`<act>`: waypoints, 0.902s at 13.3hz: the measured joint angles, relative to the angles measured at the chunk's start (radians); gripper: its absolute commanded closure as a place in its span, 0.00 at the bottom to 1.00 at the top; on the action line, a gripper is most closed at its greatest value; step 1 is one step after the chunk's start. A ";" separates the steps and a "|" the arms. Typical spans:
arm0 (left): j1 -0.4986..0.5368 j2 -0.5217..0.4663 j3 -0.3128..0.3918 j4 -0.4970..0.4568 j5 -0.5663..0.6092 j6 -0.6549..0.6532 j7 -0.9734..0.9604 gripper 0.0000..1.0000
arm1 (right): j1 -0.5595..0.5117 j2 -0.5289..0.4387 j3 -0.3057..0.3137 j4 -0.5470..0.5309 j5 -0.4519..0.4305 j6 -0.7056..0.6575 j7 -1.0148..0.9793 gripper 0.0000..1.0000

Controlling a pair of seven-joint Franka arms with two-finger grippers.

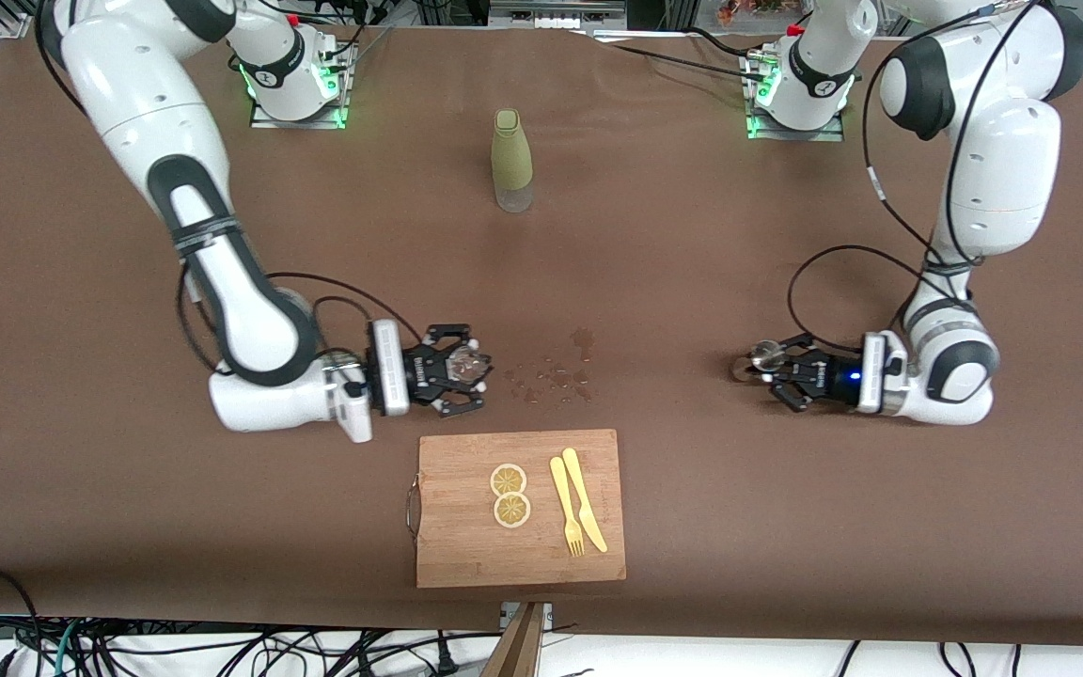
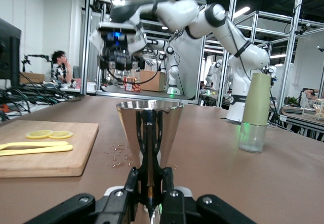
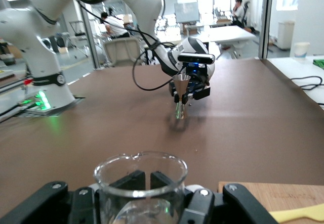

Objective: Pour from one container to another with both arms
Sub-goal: 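Lift the glass cup with the right gripper while the left gripper brings the jigger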

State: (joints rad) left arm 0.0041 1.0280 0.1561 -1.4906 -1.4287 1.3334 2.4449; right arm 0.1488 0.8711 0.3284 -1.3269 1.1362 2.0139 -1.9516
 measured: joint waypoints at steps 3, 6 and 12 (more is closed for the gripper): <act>-0.045 0.000 -0.092 -0.001 -0.059 0.128 -0.041 1.00 | 0.108 -0.021 0.011 0.000 0.000 0.221 0.076 0.97; -0.096 0.001 -0.147 -0.001 -0.120 0.236 -0.065 1.00 | 0.163 -0.023 0.050 0.000 0.000 0.400 0.128 0.97; -0.137 0.002 -0.228 -0.004 -0.157 0.348 -0.077 1.00 | 0.270 -0.023 0.056 -0.001 -0.004 0.667 0.215 0.97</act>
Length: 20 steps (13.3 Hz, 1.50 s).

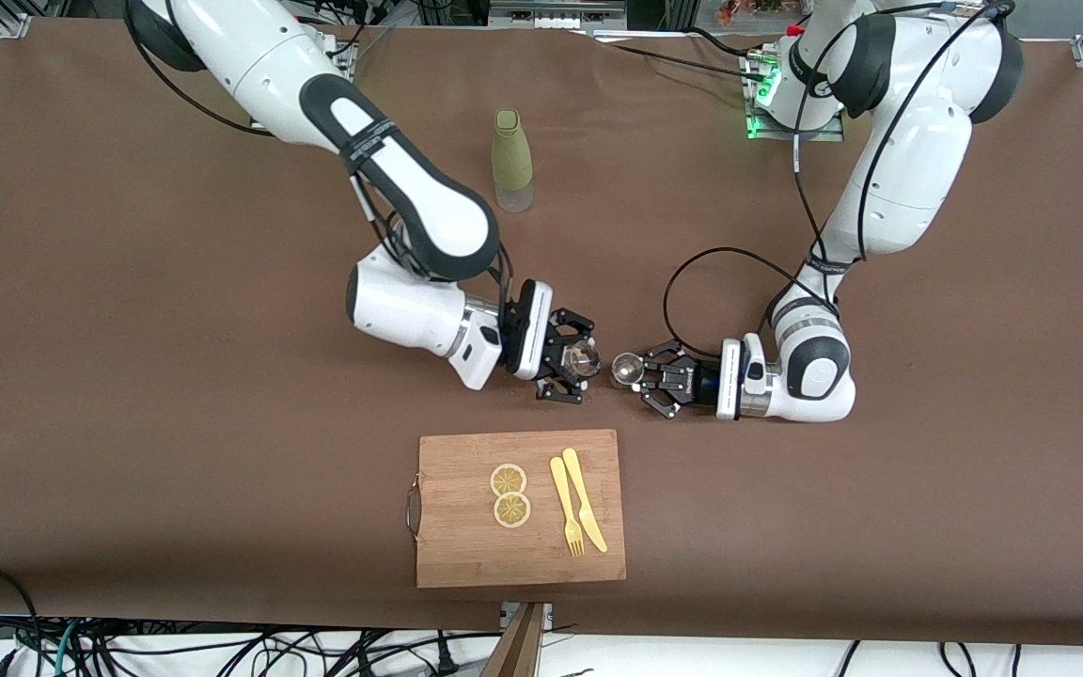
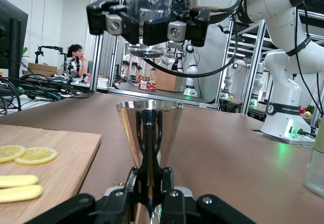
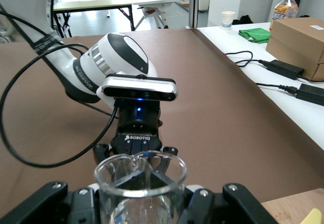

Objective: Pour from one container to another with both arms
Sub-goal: 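Lift the glass cup with the right gripper while the left gripper brings the jigger, then tilt the glass cup with the right gripper, pouring into the held jigger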

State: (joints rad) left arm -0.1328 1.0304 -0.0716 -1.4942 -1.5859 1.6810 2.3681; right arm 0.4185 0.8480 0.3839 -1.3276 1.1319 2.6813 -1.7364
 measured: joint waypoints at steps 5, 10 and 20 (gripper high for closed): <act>-0.010 0.003 -0.018 -0.004 -0.005 0.029 0.005 1.00 | 0.042 0.001 -0.003 -0.008 -0.112 0.066 0.011 0.97; -0.009 0.003 -0.018 -0.006 -0.005 0.029 0.014 1.00 | 0.043 0.010 -0.023 -0.009 -0.223 0.066 0.012 0.97; -0.010 0.003 -0.025 -0.007 -0.005 0.030 0.018 1.00 | 0.184 0.012 -0.206 -0.013 -0.253 0.075 0.016 0.97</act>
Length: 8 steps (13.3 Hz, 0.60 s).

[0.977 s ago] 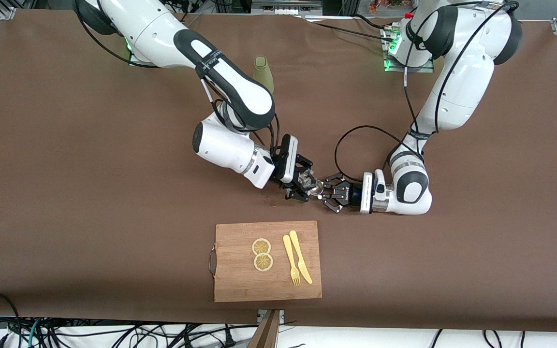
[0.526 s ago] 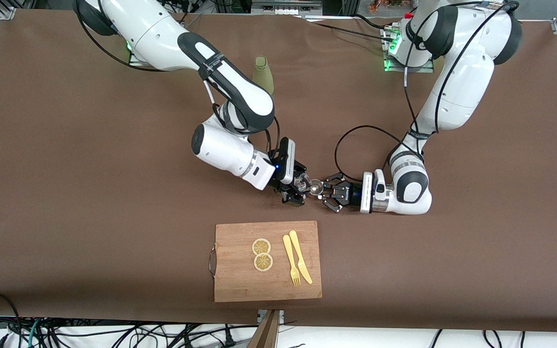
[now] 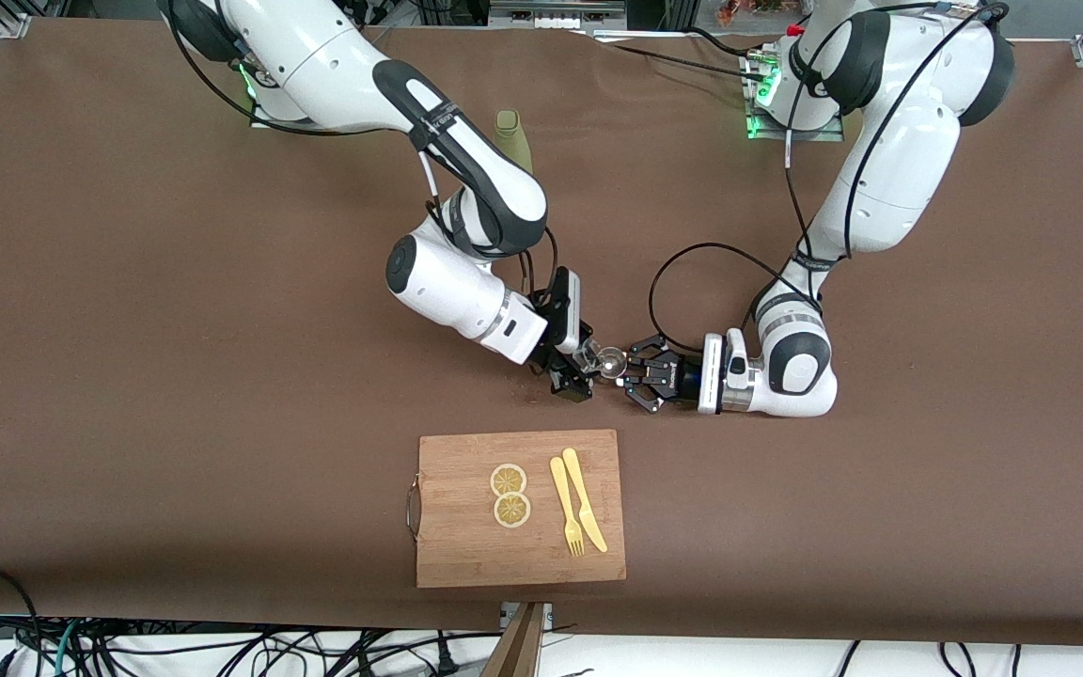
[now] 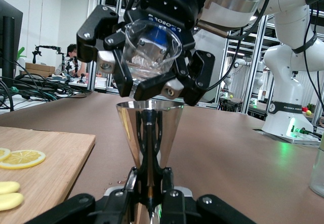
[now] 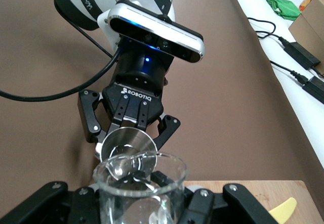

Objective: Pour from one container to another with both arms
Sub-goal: 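Tilt the glass cup with the right gripper, pouring into the held jigger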

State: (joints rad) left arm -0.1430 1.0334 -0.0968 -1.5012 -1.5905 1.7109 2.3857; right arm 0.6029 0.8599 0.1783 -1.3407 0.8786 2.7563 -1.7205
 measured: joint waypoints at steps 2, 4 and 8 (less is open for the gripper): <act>0.000 0.000 0.000 -0.001 0.000 0.001 0.000 1.00 | 0.015 0.000 -0.016 0.000 -0.010 0.014 0.000 0.97; -0.001 0.000 -0.001 -0.002 0.000 0.002 0.000 1.00 | 0.020 0.000 -0.018 0.000 -0.040 0.031 0.001 0.97; -0.001 0.000 -0.004 -0.004 0.000 0.005 0.000 1.00 | 0.029 0.000 -0.019 0.000 -0.097 0.052 0.003 0.97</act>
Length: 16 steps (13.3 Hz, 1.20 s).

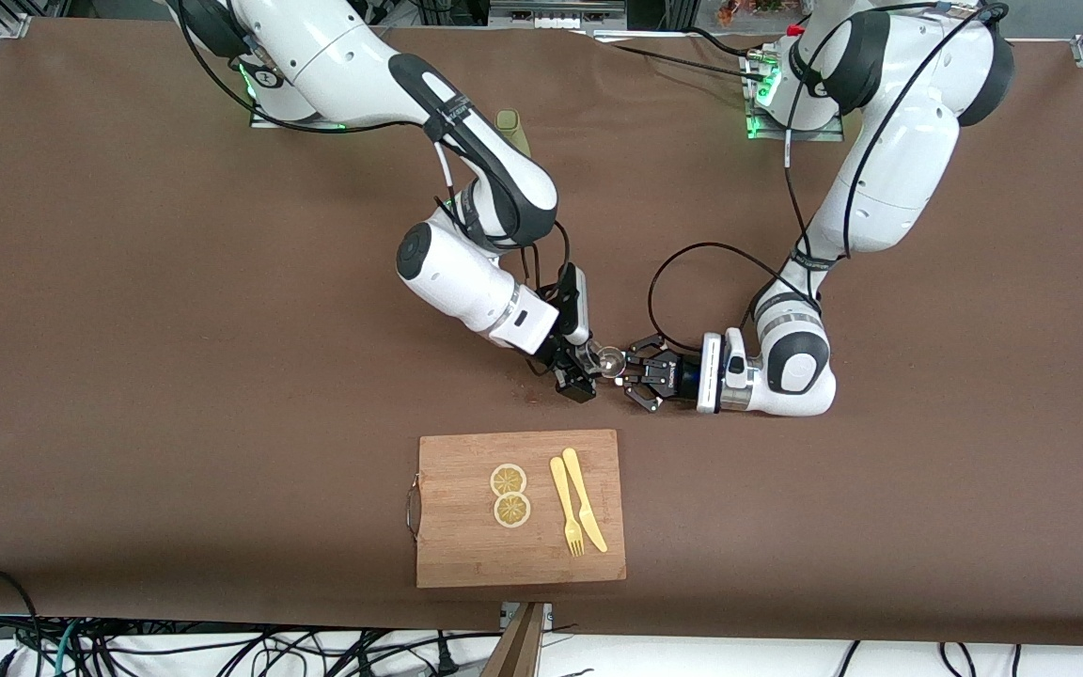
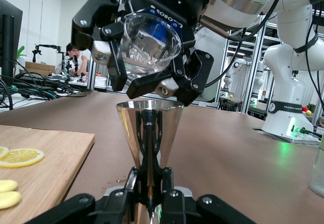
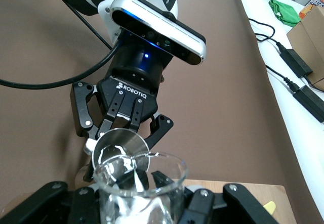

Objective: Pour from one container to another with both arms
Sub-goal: 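Tilt the glass cup with the right gripper, pouring into the held jigger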

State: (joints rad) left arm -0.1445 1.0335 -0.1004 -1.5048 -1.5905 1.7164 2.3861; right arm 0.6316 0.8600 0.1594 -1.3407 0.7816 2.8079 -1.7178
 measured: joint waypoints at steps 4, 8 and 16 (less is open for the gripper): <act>-0.003 0.000 -0.004 0.000 0.000 0.002 0.002 1.00 | 0.006 0.001 -0.001 0.000 -0.032 0.013 0.000 0.96; -0.003 0.000 -0.004 -0.002 0.000 0.004 0.009 1.00 | 0.015 0.006 -0.002 0.000 -0.086 0.042 0.000 0.96; -0.003 0.001 -0.003 -0.004 0.000 0.006 0.055 1.00 | 0.016 0.014 -0.009 -0.003 -0.206 0.047 0.000 0.96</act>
State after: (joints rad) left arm -0.1478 1.0344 -0.1037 -1.5091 -1.5905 1.7227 2.4411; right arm 0.6477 0.8742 0.1509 -1.3439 0.5757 2.8553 -1.7175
